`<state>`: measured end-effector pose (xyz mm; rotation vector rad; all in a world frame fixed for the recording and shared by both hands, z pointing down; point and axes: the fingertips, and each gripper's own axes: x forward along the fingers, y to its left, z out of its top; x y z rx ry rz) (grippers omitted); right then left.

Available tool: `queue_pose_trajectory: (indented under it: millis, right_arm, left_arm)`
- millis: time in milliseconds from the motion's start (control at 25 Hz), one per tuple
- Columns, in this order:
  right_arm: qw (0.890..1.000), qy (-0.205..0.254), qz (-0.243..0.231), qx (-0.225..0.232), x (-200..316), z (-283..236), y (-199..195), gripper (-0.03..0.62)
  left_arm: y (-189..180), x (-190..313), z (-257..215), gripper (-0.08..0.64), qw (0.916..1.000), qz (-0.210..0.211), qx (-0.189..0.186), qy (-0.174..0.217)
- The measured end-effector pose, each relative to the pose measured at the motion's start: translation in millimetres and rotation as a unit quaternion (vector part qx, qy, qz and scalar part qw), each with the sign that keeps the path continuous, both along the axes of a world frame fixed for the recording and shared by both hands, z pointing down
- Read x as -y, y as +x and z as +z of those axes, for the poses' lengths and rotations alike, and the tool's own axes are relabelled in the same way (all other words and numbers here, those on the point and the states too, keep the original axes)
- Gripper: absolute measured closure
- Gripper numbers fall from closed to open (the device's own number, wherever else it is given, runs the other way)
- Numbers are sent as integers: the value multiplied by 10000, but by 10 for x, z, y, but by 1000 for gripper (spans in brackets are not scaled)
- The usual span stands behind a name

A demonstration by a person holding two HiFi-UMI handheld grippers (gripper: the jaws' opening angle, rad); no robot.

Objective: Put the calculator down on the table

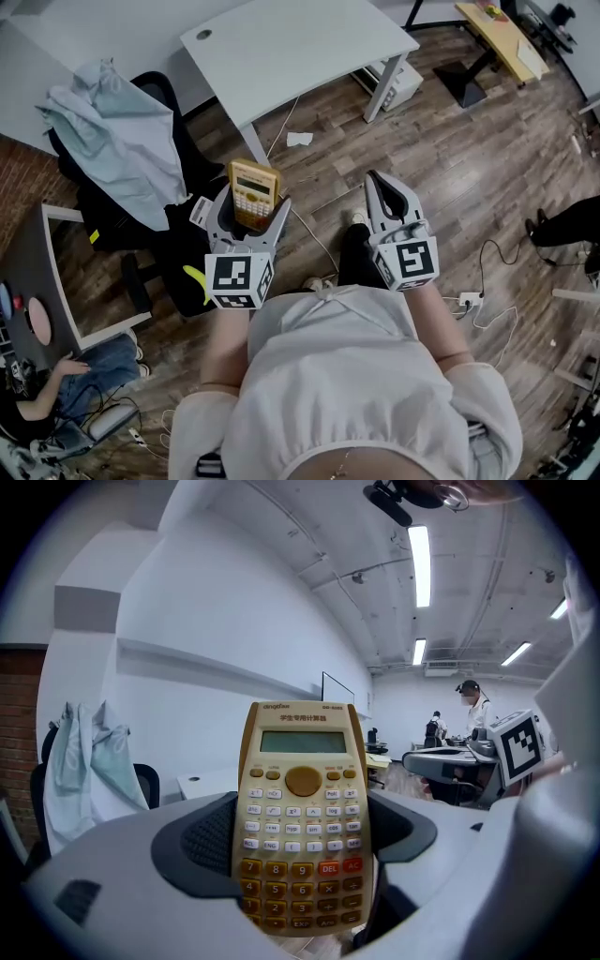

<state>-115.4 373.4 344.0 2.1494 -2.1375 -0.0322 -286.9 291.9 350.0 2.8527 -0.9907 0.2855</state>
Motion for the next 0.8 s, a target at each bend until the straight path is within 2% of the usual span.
queue_pose_trajectory:
  millis: [160, 360, 640, 800]
  right_arm:
    - [9996, -30, -286, -36, 399, 83, 351, 591]
    - [9972, -32, -743, -43, 1034, 18, 1013, 591]
    - [9893, -161, -1448, -35, 1889, 8, 1921, 591]
    - [9855, -232, -1683, 15, 2311, 48, 2284, 590]
  left_arm:
    - [334, 308, 37, 152, 9997, -248, 3, 24]
    - [929, 797, -62, 152, 9970, -765, -59, 108]
    - [1783, 1431, -111, 152, 9894, -1447, -92, 100]
    - [2115, 1745, -80, 152, 9844, -1759, -40, 29]
